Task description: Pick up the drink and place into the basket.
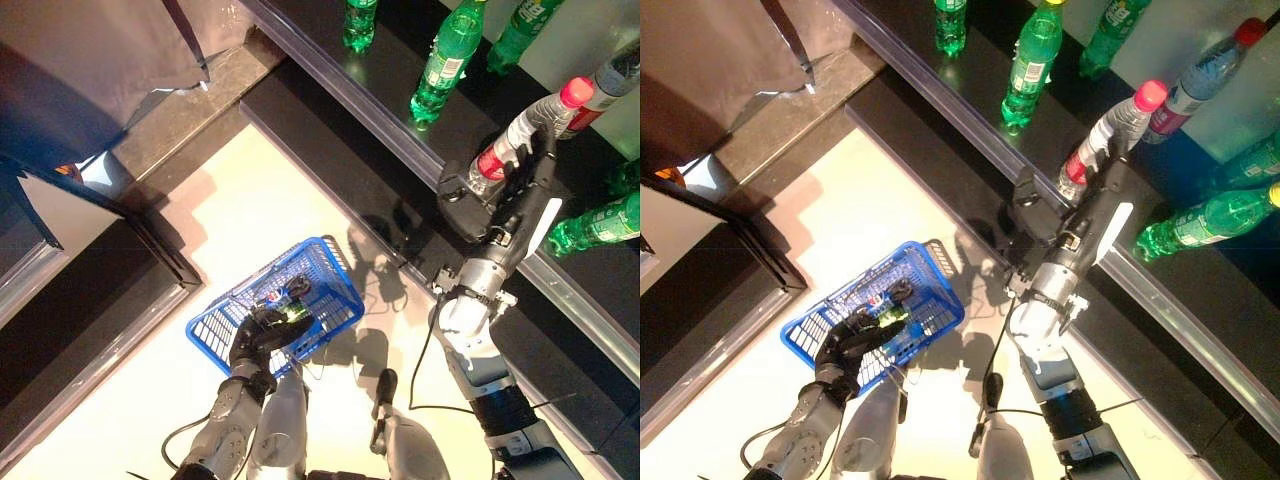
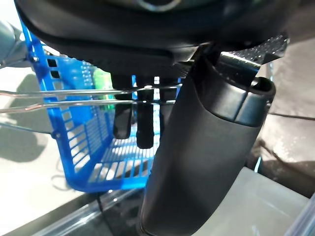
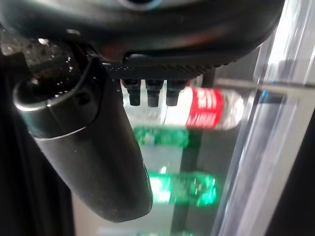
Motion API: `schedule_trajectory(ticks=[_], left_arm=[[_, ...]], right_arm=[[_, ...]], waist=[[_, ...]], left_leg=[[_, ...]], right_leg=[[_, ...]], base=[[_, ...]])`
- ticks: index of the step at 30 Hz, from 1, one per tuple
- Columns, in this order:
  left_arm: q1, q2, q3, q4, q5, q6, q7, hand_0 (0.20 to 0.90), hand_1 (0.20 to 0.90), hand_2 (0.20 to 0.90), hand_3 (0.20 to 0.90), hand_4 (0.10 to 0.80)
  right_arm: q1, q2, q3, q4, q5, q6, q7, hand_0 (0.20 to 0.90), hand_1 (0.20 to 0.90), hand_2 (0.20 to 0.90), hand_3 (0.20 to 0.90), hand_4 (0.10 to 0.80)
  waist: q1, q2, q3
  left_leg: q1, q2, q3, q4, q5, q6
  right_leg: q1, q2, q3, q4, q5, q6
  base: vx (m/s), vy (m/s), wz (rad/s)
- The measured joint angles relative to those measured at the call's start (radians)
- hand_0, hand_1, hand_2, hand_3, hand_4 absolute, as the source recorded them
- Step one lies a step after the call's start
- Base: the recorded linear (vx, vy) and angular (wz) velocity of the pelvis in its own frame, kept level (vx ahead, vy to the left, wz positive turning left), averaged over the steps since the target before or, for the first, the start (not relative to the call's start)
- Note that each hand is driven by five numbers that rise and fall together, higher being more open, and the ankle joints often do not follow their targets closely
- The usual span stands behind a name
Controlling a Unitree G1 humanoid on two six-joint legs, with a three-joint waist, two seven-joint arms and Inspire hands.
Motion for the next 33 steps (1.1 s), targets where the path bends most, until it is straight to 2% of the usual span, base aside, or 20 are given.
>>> schedule_trajectory(ticks=[7, 12, 22, 33], left_arm=[[-0.020, 0.009, 0.001, 0.000, 0.000, 0.000, 0.003, 0.300, 0.300, 0.300, 0.200, 0.100], [-0.034, 0.009, -0.005, 0.000, 0.000, 0.000, 0.005, 0.300, 0.300, 0.300, 0.200, 0.100], [-0.056, 0.007, -0.014, 0.009, 0.000, 0.000, 0.013, 0.300, 0.300, 0.300, 0.200, 0.100], [-0.102, 0.008, -0.017, 0.034, 0.000, 0.002, 0.013, 0.300, 0.300, 0.300, 0.200, 0.100]], right_arm=[[-0.058, 0.000, -0.065, 0.046, 0.007, 0.033, -0.178, 0.900, 0.900, 0.900, 0.900, 0.800], [-0.099, 0.000, -0.067, 0.046, 0.004, 0.044, -0.240, 0.900, 0.900, 0.900, 0.900, 0.800], [-0.125, -0.004, -0.064, 0.052, 0.048, 0.046, -0.144, 0.900, 0.900, 0.900, 0.900, 0.800], [-0.292, -0.056, -0.065, 0.195, 0.167, 0.053, -0.007, 0.900, 0.900, 0.900, 0.900, 0.800]], waist=[[0.003, 0.002, 0.015], [0.003, 0.002, 0.019], [0.000, 0.002, 0.025], [0.003, 0.002, 0.026]], left_leg=[[-0.013, -0.002, 0.002, -0.001, 0.001, 0.001], [-0.024, -0.002, 0.005, -0.003, 0.001, 0.001], [-0.045, 0.001, 0.010, -0.002, 0.001, 0.001], [-0.089, -0.002, 0.007, -0.001, 0.005, 0.006]], right_leg=[[-0.012, -0.001, 0.002, -0.009, 0.006, 0.002], [-0.024, -0.003, 0.007, -0.015, 0.012, 0.002], [-0.051, -0.002, 0.008, -0.012, 0.016, 0.003], [-0.095, -0.004, 0.006, -0.007, 0.020, 0.003]], base=[[0.005, -0.003, -0.01], [0.017, 0.011, -0.04], [0.008, -0.005, -0.03], [0.000, 0.000, 0.00]])
